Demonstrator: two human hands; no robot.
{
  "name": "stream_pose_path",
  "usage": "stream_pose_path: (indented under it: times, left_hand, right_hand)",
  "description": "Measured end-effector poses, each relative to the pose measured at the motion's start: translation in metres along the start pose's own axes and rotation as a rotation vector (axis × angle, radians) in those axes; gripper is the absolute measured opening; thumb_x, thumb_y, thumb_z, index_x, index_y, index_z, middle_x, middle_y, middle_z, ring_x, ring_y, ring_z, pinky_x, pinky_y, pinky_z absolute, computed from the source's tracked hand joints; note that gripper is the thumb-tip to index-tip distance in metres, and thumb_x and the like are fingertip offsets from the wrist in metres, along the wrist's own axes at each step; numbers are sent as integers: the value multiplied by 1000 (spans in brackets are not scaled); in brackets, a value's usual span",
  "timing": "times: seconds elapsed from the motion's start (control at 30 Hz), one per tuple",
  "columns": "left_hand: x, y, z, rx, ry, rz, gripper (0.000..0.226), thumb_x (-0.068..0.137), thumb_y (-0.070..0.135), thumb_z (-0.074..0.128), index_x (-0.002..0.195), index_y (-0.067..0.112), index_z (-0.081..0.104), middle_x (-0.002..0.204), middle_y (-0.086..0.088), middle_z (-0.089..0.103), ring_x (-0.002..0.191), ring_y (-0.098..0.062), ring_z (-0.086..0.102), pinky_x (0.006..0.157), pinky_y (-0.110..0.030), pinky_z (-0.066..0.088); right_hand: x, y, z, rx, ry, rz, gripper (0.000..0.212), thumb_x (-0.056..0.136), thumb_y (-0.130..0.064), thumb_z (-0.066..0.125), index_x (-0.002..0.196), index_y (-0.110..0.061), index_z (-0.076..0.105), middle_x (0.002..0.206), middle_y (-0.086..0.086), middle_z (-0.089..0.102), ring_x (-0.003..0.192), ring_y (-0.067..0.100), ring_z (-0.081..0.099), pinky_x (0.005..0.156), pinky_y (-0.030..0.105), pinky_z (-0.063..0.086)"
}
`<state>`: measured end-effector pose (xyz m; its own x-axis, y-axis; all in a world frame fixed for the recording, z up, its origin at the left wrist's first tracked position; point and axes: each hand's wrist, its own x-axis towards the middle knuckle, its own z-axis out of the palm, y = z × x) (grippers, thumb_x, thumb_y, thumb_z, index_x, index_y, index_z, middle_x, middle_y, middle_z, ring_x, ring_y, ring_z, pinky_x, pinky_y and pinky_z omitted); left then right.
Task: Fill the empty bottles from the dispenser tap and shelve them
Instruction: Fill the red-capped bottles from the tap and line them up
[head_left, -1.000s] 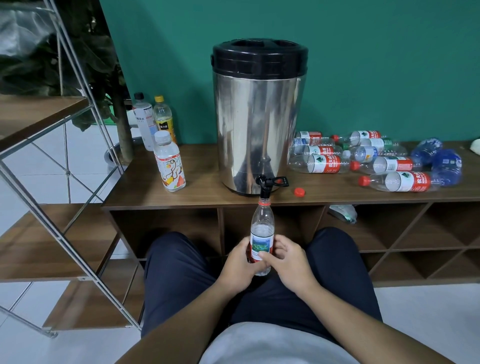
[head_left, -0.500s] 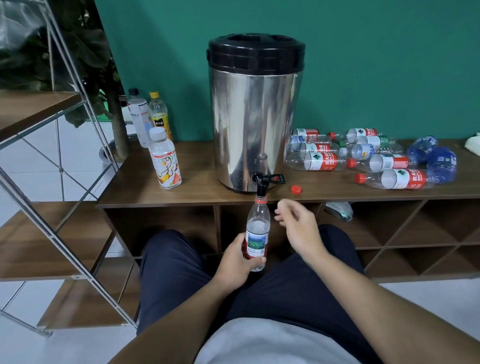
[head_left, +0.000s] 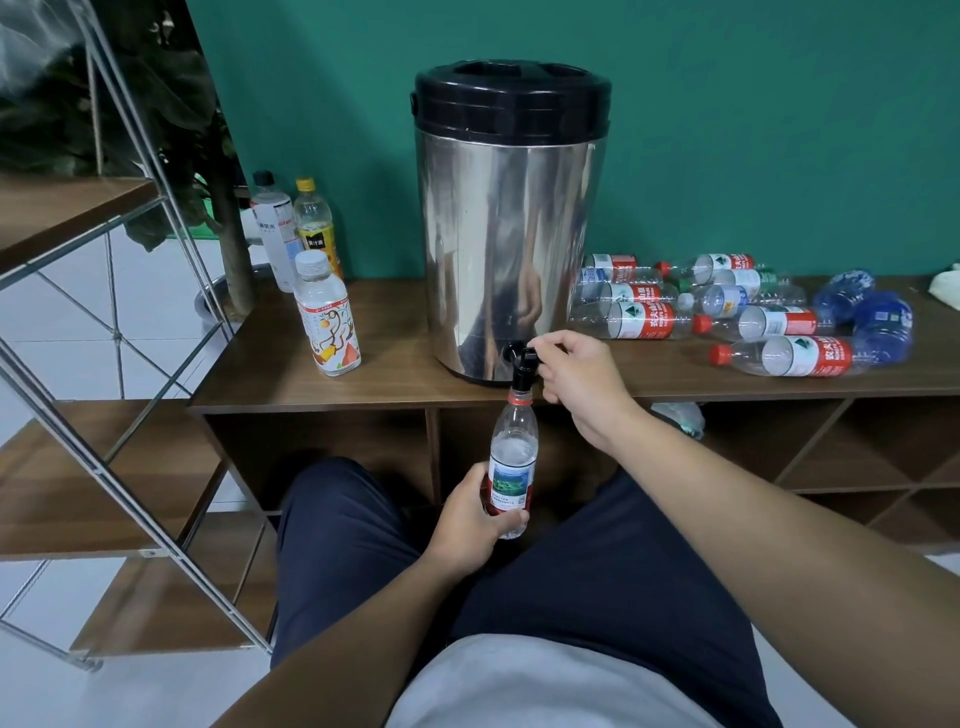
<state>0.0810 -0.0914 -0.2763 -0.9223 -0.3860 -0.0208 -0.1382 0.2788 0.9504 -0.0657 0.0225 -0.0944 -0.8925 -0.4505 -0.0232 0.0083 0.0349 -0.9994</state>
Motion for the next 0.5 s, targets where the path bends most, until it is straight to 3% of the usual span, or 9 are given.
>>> stream_pose_path:
  times: [0.2,0.5]
  left_hand:
    - [1,1,-1,10,10,-4,59,86,22,98,133,31,65,120,12,78,110,-2,75,96,-22,59]
    - [1,2,-2,10,12,-8,59,86,20,97,133,33,64,119,14,79,110,0,75,96,-21,60]
  right_hand:
    - [3,-7,-1,-30,-25,19,21,112,-18,60,113,0,72,66,-1,43,55,9,35,52,27,29]
    - [10,-6,-3,-61,-54,14,20,113,-17,59,114,-2,73,66,-1,46,53,8,37,49,25,32]
